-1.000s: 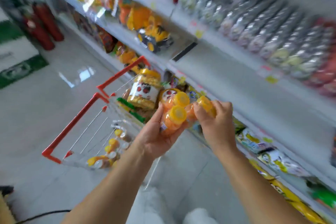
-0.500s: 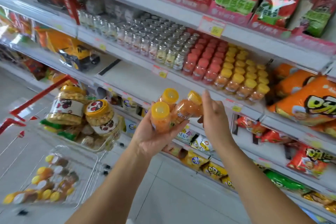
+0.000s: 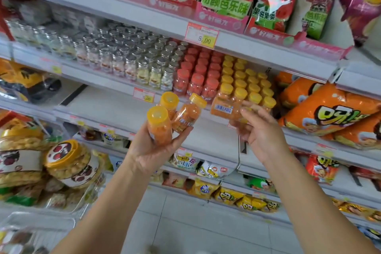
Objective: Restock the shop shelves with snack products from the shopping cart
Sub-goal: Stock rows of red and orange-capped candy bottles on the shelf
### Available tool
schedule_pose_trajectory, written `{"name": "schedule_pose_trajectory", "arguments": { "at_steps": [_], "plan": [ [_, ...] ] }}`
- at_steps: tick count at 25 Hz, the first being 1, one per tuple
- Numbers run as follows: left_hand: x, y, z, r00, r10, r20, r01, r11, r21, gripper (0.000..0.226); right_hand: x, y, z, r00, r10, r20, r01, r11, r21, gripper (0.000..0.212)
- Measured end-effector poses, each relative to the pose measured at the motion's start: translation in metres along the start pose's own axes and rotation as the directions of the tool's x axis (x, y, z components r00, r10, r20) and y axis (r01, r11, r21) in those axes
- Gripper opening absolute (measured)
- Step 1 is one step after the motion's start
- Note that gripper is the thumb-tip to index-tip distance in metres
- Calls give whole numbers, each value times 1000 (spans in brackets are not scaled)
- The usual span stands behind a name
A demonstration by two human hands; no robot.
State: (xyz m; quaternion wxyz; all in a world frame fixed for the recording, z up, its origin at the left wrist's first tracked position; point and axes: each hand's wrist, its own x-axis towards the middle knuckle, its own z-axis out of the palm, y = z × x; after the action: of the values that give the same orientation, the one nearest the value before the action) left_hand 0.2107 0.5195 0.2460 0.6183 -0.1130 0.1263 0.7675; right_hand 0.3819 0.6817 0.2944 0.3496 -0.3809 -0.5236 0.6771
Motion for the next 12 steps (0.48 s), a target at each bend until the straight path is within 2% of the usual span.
{"name": "schedule_pose_trajectory", "arguments": {
  "at_steps": [4,6,8,12],
  "plan": [
    [20,12,12,1000,-13,20,12,999,47,40,25,-24,0,981,-142,-132,135,989,-65,9],
    [27,16,17,999,-11,33,9,998,57,42,54,-38,-2,946,-257,-197,203,944,-259,11],
    [35,20,18,999,8,32,-10,999,45,41,89,-49,2,899,-385,-210,245,838,-488,20],
    [52,20,18,998,41,37,-42,999,24,44,143,-50,11,854,-478,-205,154,609,-778,49]
  ]
}}
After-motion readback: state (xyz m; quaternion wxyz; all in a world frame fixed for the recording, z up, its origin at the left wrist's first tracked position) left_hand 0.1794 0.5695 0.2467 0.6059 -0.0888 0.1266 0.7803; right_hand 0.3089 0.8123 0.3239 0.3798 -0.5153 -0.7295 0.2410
